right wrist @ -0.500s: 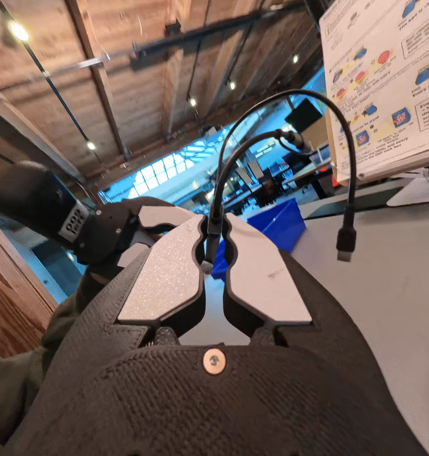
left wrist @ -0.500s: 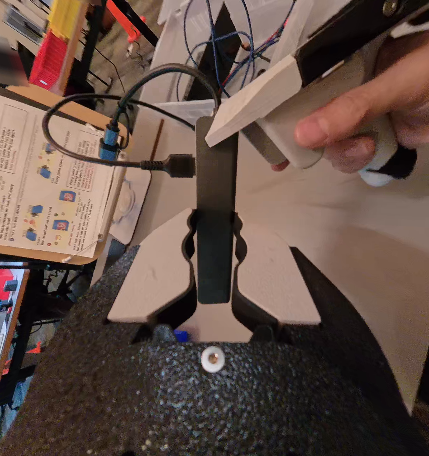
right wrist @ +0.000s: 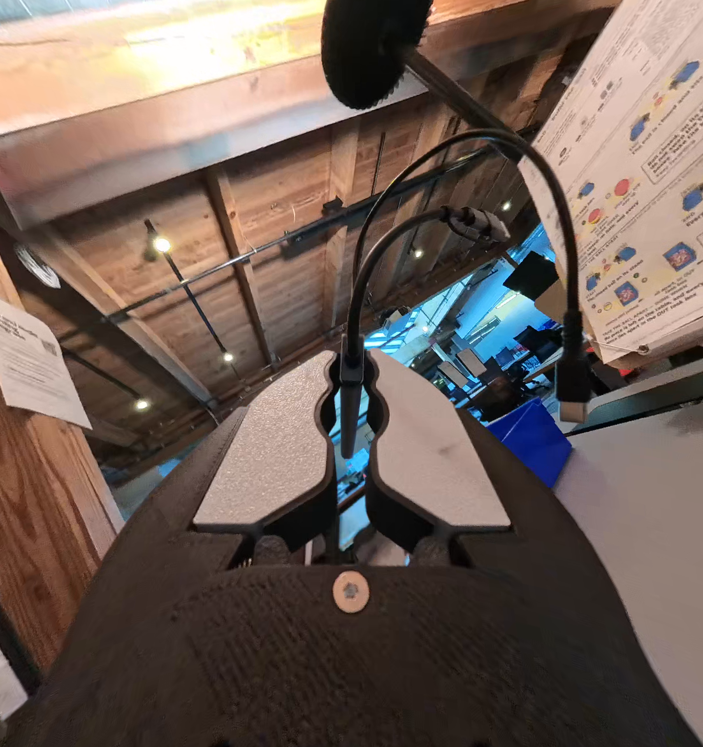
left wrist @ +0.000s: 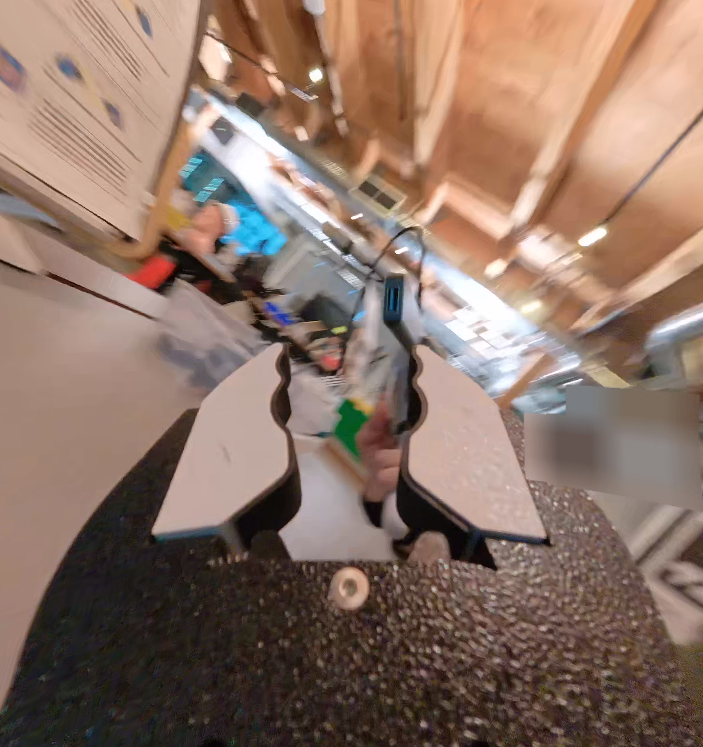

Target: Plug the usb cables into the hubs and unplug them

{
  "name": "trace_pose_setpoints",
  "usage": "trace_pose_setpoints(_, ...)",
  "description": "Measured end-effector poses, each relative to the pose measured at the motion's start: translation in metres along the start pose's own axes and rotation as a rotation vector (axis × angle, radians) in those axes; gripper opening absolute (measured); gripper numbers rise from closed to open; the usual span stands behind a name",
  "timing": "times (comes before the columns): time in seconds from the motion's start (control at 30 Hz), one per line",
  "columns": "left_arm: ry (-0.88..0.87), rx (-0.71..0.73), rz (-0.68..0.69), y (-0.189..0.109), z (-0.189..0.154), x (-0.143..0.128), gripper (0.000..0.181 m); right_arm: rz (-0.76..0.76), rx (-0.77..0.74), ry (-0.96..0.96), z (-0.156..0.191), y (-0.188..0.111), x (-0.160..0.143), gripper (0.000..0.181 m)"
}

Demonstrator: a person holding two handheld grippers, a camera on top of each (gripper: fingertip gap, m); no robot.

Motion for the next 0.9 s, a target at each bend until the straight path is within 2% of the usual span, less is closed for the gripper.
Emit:
trace_pose_setpoints(0.1,-0.223,-0.193,-0.036,0.009,0.005,-0.022,0.052,-0.042,-0.030,0.033,-0.004,-0.002,-0.015,0.010)
trace_pose_setpoints(0.2,-0.294,-0.256,-0.013,0.028,0.003,-0.033,0.045,-0.074,-0.068,0.024,-0.004,-0.005,-0.031,0.010)
trace_pose_setpoints(0.23,-0.306,-0.265,-0.002,0.033,0.002,-0.037,0.037,-0.065,-0.087,0.008,-0.003,-0.005,-0.035,0.010)
trace_pose_setpoints(0.3,-0.326,-0.267,-0.009,0.039,0.002,-0.041,0.014,-0.025,-0.102,-0.049,-0.002,-0.005,-0.040,0.010)
trace_pose_setpoints(0.33,-0.322,-0.266,-0.015,0.041,0.003,-0.042,0.009,-0.004,-0.106,-0.060,-0.001,-0.005,-0.041,0.010)
trace_pose_setpoints(0.53,-0.273,-0.211,-0.001,0.038,0.011,-0.035,0.009,0.088,-0.143,-0.070,-0.010,-0.010,-0.046,0.011)
trace_pose_setpoints(0.63,-0.260,-0.151,0.031,0.033,0.018,-0.024,0.008,0.241,-0.156,-0.075,-0.015,-0.013,-0.050,0.014)
trace_pose_setpoints(0.67,-0.265,-0.131,0.042,0.031,0.021,-0.019,0.009,0.308,-0.180,-0.094,-0.015,-0.015,-0.051,0.023)
trace_pose_setpoints(0.73,-0.279,-0.076,0.061,0.027,0.027,-0.007,0.009,0.454,-0.245,-0.207,-0.012,-0.018,-0.049,0.042)
trace_pose_setpoints(0.83,-0.305,-0.019,0.096,0.023,0.035,0.008,0.008,0.643,-0.378,-0.594,0.000,-0.018,-0.044,0.062)
trace_pose_setpoints(0.9,-0.315,-0.023,0.163,0.024,0.039,0.013,0.008,0.715,-0.338,-0.853,0.009,-0.012,-0.045,0.060)
Point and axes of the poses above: each gripper's, where its closed fingertips meet, y out along the fingers, x out of its top, z = x × y across the jaws, the point moved 10 cm from there along -y, back along the fingers, and after that the axes turned 10 degrees about x, right-handed, at the moved point
